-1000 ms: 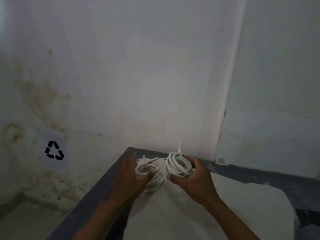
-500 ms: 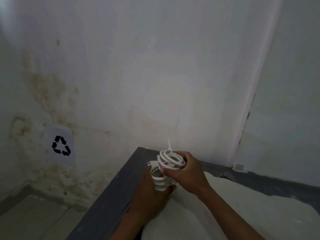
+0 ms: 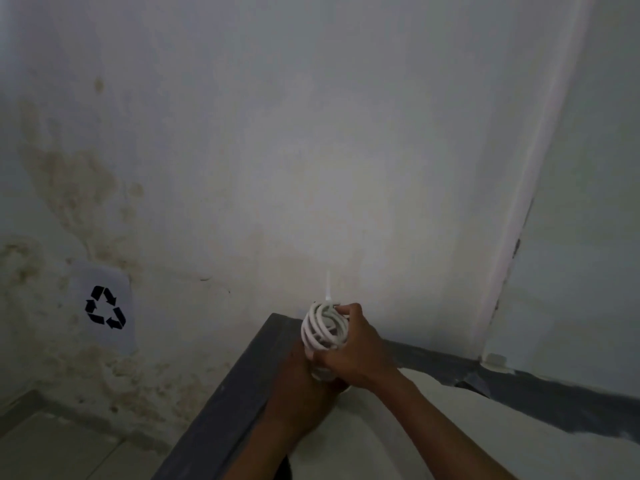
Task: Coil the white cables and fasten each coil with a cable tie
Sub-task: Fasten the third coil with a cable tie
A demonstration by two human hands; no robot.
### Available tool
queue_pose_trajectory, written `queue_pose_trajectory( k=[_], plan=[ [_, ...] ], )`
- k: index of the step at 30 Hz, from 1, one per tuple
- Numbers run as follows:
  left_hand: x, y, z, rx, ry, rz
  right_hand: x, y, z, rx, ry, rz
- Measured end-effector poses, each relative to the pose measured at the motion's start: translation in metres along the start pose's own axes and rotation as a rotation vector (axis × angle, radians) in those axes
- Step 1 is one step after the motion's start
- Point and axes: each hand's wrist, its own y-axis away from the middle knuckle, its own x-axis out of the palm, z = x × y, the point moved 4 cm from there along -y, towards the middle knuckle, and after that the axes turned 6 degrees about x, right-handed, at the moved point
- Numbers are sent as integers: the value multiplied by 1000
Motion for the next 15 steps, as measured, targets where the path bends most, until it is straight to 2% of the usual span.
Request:
queue_pose_trajectory(
  k=[4,7,8,10,12,15],
  plan=[
    [-1,-3,1,56,46,-20,-9,-8,4,-47,-23,-101],
    [2,-6,9,5,55,-4,-22,-6,11,-174,-116,-166],
    [8,-10,20,-26,69,29,-24,-4,13,-219,-138,-158],
    [32,-15,59,-19,132,-3,-25,0,17,-282,-168,-154],
    [19,-10,34,-88,115,24,-25,2,21,-300,-192,-201],
    [1,-2,5,-37,57,-10,-21,-4,26,-251,-166,-246]
  ],
)
